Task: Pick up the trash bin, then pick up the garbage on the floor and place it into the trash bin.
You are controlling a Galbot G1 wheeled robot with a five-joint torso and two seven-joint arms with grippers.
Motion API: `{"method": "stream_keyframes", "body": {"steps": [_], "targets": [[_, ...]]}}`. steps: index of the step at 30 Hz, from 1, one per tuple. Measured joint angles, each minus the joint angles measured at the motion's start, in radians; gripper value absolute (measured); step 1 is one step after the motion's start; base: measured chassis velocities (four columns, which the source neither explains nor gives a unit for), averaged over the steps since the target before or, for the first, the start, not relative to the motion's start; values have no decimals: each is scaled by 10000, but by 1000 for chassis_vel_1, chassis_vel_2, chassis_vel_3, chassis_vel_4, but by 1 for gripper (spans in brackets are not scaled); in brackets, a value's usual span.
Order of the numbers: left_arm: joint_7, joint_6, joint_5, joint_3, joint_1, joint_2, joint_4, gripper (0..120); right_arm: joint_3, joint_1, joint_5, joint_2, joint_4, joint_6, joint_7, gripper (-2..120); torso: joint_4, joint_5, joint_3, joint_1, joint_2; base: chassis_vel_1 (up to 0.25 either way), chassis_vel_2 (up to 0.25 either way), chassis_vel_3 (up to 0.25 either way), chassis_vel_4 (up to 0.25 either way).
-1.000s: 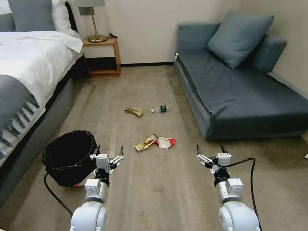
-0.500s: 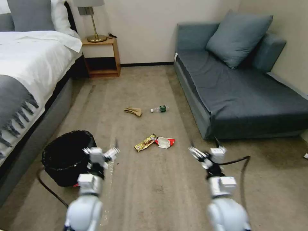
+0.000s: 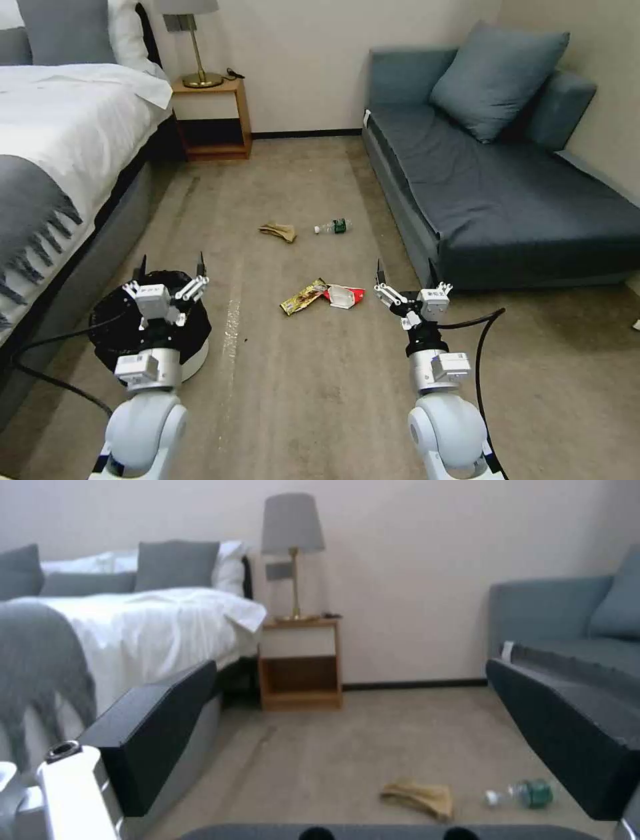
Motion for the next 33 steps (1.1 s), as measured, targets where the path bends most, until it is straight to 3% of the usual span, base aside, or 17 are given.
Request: {"method": "stream_keyframes", "body": {"steps": [4,8,11,12,16,17,20,22,23,26,33], "targets": [[6,164,-174,-220,228,67,83,100,205,39,-242,-474,-153,-261,43,100,-1,0,0,0,0,0,0,0,0],[0,786,-790,-428,214,302,101,100,360,-11,-414,-875,-167,-467,42,100,0,-1,0,0,0,0,0,0,0],[217,2229,-1917,-589,169,1060,17,100,538,-127,-940,-1127,-194,-695,38,100,-2,-3,0,0,0,0,0,0,0],[217,2229,-1917,-589,169,1060,17,100,538,-127,-940,-1127,-194,-695,38,100,-2,-3,0,0,0,0,0,0,0],[1020,3972,-3496,-1096,22,2583,99,100,591,-288,-611,-1188,-157,-852,34,100,-1,-4,0,0,1,0,0,0,0],[1020,3972,-3496,-1096,22,2583,99,100,591,-288,-611,-1188,-157,-852,34,100,-1,-4,0,0,1,0,0,0,0],[1422,5134,-4272,-1797,-503,3606,805,100,597,-430,-511,-1133,-93,-836,36,100,0,-4,0,0,0,0,0,0,0],[1723,5764,-4417,-2203,-1064,4230,1830,100,608,-505,-471,-1074,-83,-809,65,100,-3,-2,0,0,0,0,0,0,0],[1723,5764,-4417,-2203,-1064,4230,1830,100,608,-505,-471,-1074,-83,-809,65,100,-3,-2,0,0,0,0,0,0,0],[2345,6494,-4312,-2684,-1458,4758,3201,100,636,-565,-424,-1006,-75,-776,137,100,-2,-6,1,0,0,0,0,0,0],[3331,7241,-3646,-3126,-1639,5145,4614,100,637,-546,-334,-970,-164,-708,198,100,0,-4,0,0,0,0,0,0,0]]}}
